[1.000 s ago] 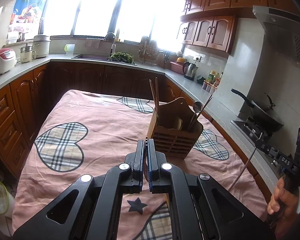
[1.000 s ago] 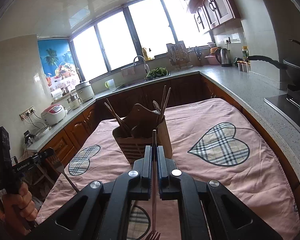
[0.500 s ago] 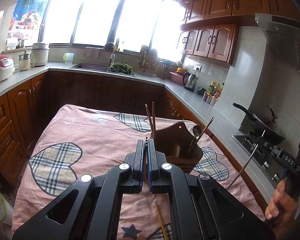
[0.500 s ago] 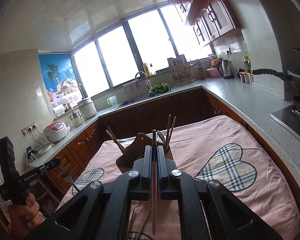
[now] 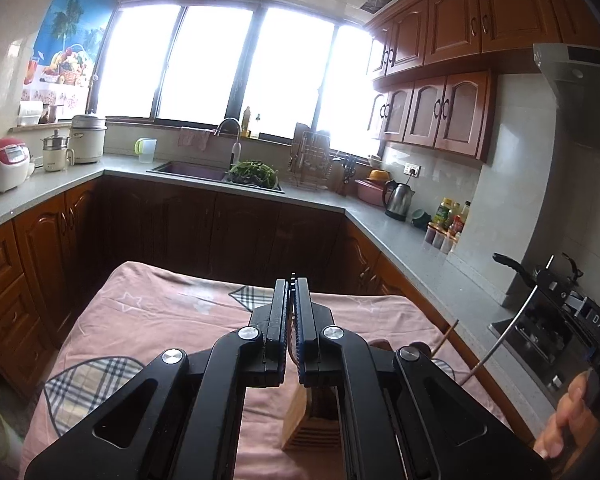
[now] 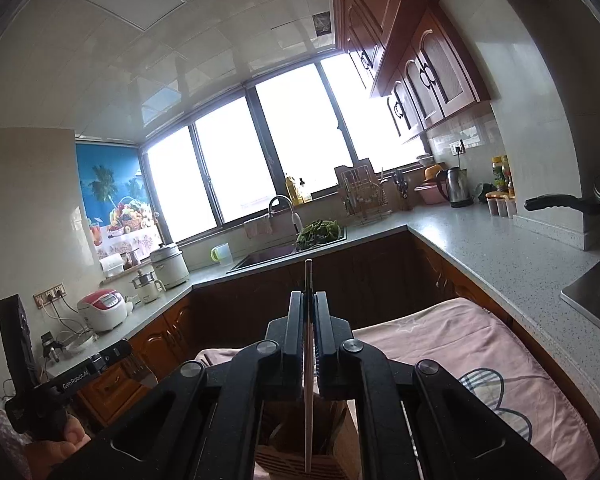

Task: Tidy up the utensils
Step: 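Lower the silver chopsticks into the holder and open both tools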

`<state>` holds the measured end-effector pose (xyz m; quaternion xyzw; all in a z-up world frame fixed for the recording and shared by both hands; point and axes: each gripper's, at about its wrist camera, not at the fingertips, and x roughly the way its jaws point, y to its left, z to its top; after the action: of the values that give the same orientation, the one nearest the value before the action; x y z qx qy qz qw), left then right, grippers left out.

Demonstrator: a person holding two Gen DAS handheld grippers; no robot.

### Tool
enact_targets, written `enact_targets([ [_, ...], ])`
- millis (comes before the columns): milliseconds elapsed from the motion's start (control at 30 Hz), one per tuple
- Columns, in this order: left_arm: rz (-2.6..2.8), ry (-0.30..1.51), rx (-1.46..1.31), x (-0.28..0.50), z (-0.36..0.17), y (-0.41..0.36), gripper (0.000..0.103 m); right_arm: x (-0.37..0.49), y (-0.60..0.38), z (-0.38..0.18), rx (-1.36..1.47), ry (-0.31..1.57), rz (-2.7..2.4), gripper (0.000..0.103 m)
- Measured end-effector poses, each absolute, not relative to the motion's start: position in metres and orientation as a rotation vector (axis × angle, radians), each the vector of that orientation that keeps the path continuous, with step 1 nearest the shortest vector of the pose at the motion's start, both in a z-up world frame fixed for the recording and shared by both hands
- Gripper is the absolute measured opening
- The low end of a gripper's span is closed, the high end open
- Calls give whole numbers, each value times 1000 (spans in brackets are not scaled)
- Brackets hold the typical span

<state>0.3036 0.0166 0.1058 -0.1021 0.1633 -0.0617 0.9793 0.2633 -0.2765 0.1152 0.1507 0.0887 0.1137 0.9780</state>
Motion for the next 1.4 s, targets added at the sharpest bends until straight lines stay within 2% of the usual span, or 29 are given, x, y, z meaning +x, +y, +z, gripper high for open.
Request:
enact_targets([
  [233, -77, 355, -148, 342, 82, 3, 2, 295, -266, 103, 260, 182, 210, 4],
  [700, -113, 447, -61, 361, 22, -36, 2, 316, -244, 33, 198, 282, 242, 4],
  [1400, -181, 487, -63, 363, 15, -45, 4, 316, -252, 27, 258, 299, 238, 4],
])
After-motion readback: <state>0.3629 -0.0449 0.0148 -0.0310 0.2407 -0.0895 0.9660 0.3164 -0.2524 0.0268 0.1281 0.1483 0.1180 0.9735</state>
